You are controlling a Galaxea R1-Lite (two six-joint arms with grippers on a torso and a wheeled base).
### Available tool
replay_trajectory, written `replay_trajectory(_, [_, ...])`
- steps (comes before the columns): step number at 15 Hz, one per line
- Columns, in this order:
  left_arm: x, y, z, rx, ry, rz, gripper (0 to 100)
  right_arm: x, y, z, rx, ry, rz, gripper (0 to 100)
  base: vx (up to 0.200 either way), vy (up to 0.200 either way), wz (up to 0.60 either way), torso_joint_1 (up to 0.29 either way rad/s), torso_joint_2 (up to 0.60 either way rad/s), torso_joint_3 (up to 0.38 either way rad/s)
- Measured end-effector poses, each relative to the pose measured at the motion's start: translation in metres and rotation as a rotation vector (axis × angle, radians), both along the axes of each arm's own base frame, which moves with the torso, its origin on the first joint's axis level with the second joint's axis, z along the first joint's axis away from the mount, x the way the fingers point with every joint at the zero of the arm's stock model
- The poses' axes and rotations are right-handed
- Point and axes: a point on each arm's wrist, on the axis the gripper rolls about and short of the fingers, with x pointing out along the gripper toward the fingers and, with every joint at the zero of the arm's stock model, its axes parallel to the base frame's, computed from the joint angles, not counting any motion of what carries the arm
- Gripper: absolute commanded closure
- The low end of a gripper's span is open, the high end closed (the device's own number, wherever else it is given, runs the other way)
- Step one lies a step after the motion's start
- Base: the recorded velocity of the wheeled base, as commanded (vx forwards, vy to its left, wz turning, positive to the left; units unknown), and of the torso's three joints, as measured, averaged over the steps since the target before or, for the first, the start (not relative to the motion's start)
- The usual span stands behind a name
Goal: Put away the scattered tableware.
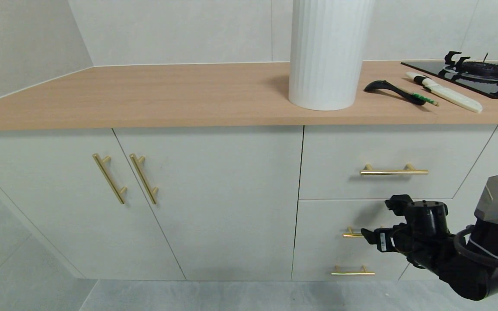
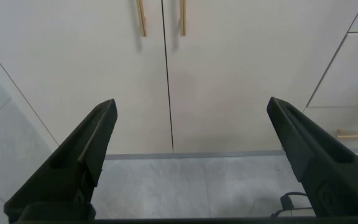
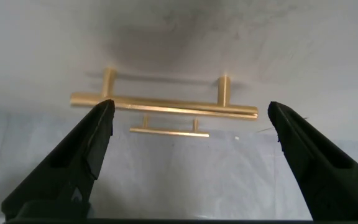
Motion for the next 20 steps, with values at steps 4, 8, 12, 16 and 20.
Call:
replay_trajectory(4, [0.0, 0.0, 0.0, 0.0, 0.0, 0.0, 0, 0.012, 0.004, -0.017, -0.013, -0.053, -0.04, 0, 0.0, 0.0, 0.0, 0.0, 0.0, 0.0])
replay_trajectory(8, [0.0, 0.0, 0.0, 0.0, 0.0, 0.0, 0, 0.019, 0.006, -0.032, -0.025, -0.06, -0.058, 0, 0.0, 0.0, 0.0, 0.0, 0.0, 0.0])
replay_trajectory(12, [0.0, 0.0, 0.0, 0.0, 0.0, 0.0, 0, 0.017, 0.006, -0.04, -0.032, -0.036, -0.055, 0, 0.0, 0.0, 0.0, 0.0, 0.0, 0.0])
replay_trajectory(16, [0.0, 0.0, 0.0, 0.0, 0.0, -0.001, 0, 0.011, 0.007, -0.043, -0.047, 0.015, -0.045, 0, 0.0, 0.0, 0.0, 0.0, 0.0, 0.0])
replay_trajectory(20, [0.0, 0.0, 0.0, 0.0, 0.0, 0.0, 0, 0.009, 0.007, -0.041, -0.05, 0.024, -0.043, 0, 0.0, 0.0, 0.0, 0.0, 0.0, 0.0])
